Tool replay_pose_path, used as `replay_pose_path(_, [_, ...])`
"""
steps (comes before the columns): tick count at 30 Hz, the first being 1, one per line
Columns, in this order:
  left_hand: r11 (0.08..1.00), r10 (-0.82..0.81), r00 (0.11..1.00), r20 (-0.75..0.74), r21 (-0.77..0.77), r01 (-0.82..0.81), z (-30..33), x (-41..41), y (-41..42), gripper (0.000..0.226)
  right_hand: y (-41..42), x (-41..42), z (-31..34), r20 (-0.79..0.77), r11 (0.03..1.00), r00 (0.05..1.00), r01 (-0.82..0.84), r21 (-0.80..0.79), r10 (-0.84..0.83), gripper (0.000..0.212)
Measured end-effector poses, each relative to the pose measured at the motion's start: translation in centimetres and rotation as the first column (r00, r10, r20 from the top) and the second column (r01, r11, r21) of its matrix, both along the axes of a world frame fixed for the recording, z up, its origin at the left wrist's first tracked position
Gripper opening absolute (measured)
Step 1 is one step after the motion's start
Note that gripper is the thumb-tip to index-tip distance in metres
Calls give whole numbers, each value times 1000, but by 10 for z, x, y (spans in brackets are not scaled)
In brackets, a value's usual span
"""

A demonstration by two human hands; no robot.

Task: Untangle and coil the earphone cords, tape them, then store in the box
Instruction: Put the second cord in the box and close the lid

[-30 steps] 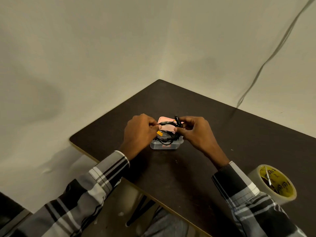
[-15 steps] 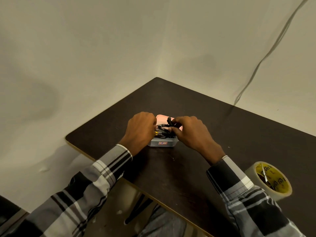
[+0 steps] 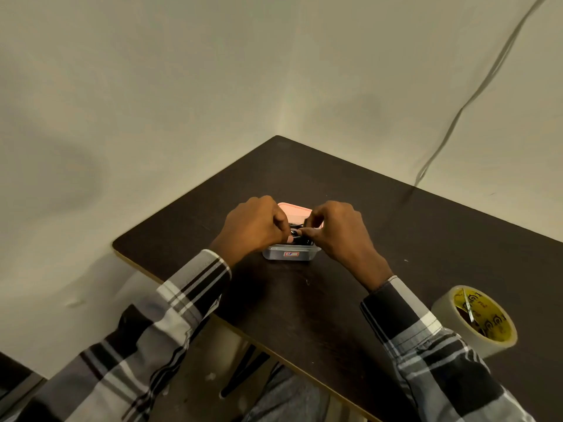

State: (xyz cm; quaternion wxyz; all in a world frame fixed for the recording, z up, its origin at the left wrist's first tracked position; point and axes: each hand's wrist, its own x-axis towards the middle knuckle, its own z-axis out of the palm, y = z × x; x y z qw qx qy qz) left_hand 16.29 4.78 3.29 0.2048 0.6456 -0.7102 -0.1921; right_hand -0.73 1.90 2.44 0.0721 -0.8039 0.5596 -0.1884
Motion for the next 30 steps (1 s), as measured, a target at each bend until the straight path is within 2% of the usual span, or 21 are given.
replay_pose_path(4, [999,14,994,110,29,-17,-1,-7,-5,13,-2,-4,-1,11,999,999,-46,-13,47,31])
replay_pose_path(10, [984,-147,985,87,112,137,-2,1,-11,15,-6,-7,-2,-72,994,995,-57,89,63,20])
replay_pose_path(12, [978,-184,983,-18,91,185,-3,4,-12,13,-6,-6,-2,-94,994,995,-36,105,46,21])
replay_pose_path(14, [984,-158,957,-242,42,173,-5,9,-12,10,-6,-8,-1,-84,995,996,-24,93,32,22])
replay_pose_path(17, [1000,-18,805,-593,-12,13,-12,17,-16,7,-6,-19,4,138,1000,990,18,16,-20,16])
replay_pose_path(19, [993,79,733,-676,-11,-118,-19,19,-23,4,-10,-27,3,294,995,951,100,2,-96,12])
replay_pose_path(21, [979,152,703,-694,9,-203,-26,19,-33,5,-18,-33,-2,351,983,919,180,32,-180,14])
replay_pose_path(23, [970,215,730,-648,55,-237,-34,20,-45,7,-26,-36,-12,344,969,906,224,102,-245,15])
replay_pose_path(26, [968,252,811,-528,129,-216,-42,20,-59,12,-31,-34,-27,349,936,880,242,256,-323,11])
replay_pose_path(30, [971,234,836,-496,166,-173,-42,15,-71,10,-36,-27,-38,469,899,785,247,361,-404,5])
